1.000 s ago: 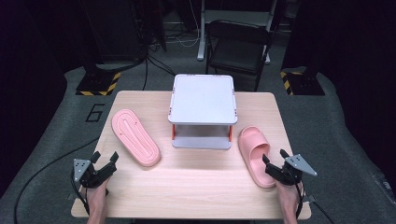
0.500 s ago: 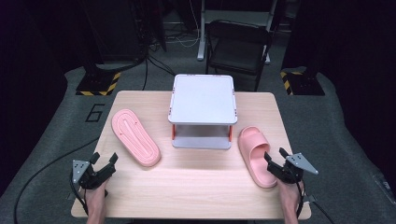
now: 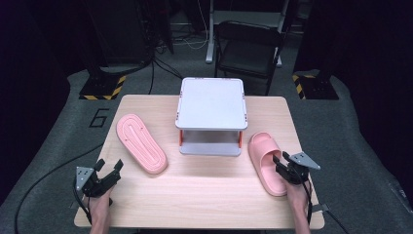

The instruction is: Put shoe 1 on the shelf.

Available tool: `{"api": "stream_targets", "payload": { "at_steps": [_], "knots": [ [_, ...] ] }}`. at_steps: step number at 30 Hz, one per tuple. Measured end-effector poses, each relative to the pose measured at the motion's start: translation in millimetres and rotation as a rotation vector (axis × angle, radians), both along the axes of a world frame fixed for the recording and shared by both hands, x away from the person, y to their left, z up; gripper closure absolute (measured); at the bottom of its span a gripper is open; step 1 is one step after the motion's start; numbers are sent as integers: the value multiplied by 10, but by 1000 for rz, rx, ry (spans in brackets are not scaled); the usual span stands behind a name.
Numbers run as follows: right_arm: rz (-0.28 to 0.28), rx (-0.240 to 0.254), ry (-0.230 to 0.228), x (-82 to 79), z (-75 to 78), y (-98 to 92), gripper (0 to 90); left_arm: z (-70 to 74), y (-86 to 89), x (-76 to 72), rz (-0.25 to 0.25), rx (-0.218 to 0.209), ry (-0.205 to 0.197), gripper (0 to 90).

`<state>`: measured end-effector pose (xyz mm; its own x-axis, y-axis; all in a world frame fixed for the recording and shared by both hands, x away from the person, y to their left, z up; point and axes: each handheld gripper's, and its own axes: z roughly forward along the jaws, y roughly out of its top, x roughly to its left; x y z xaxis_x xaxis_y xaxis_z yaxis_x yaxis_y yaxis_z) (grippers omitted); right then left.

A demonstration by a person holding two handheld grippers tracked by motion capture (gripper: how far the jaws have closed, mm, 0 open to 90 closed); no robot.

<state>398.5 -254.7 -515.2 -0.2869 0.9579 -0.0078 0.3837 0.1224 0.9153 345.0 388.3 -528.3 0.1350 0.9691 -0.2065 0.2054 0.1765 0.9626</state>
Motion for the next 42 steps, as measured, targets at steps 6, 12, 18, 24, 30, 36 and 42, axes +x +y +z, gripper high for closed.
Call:
{"api": "stream_targets", "payload": {
  "at_steps": [6, 12, 18, 24, 30, 36, 42],
  "knots": [
    [7, -44, 29, 130, 4, 37, 686, 0, 1, -6, -12, 3, -2, 241],
    [-13, 37, 44, 136, 1, -53, 808, 17, -8, -2, -13, 16, -4, 247],
    [31, 33, 35, -21, 33, -27, 815, 93, -75, -6, -35, 40, -22, 248],
    [96, 10, 25, -206, 81, 60, 811, 274, -226, -18, -77, 67, -38, 248],
    [151, 20, 24, -280, 132, 175, 811, 647, -577, 14, -181, 99, -91, 238],
    [209, 18, 26, -230, 227, 579, 810, 1134, -1139, 335, -367, 166, -106, 228],
    [233, 36, 29, -79, 271, 917, 809, 1372, -1535, 613, -458, 219, -95, 284]
  ]
}}
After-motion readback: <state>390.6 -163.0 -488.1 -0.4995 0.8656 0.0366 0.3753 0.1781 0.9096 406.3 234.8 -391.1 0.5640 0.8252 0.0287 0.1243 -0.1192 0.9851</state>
